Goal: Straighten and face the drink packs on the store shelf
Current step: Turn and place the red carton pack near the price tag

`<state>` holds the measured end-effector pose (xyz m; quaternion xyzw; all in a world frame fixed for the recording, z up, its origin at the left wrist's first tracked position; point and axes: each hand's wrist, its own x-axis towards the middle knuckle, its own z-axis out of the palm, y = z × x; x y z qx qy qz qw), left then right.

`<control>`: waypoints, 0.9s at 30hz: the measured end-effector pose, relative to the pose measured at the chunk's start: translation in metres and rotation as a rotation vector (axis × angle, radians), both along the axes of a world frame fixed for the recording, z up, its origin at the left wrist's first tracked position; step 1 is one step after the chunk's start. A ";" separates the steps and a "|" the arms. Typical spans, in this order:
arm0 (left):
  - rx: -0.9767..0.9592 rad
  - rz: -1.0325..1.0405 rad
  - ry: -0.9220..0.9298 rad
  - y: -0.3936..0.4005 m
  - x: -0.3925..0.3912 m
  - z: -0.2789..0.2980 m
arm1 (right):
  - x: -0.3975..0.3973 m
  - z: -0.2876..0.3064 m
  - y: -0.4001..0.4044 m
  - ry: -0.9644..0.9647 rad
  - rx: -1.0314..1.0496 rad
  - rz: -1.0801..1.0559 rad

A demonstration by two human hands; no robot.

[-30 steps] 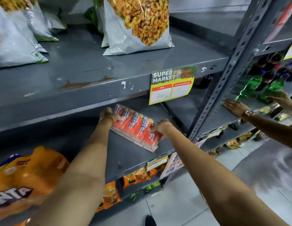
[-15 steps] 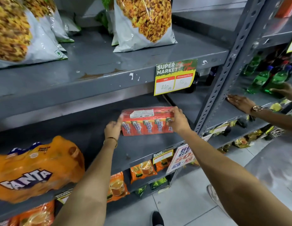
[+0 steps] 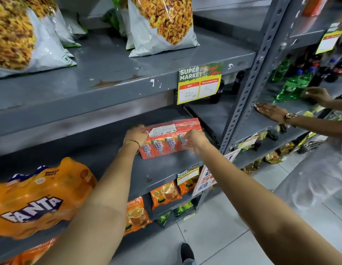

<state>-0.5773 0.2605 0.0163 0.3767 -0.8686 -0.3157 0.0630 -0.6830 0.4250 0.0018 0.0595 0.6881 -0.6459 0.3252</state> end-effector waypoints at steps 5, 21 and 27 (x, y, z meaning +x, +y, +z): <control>0.110 0.088 0.135 0.009 0.029 -0.010 | -0.023 0.005 -0.003 0.050 0.084 0.144; 0.562 0.256 0.185 0.039 0.017 -0.022 | -0.044 0.017 -0.054 0.157 0.144 0.495; 0.012 -0.019 0.030 0.023 -0.042 0.006 | -0.035 0.019 -0.011 0.081 0.362 0.897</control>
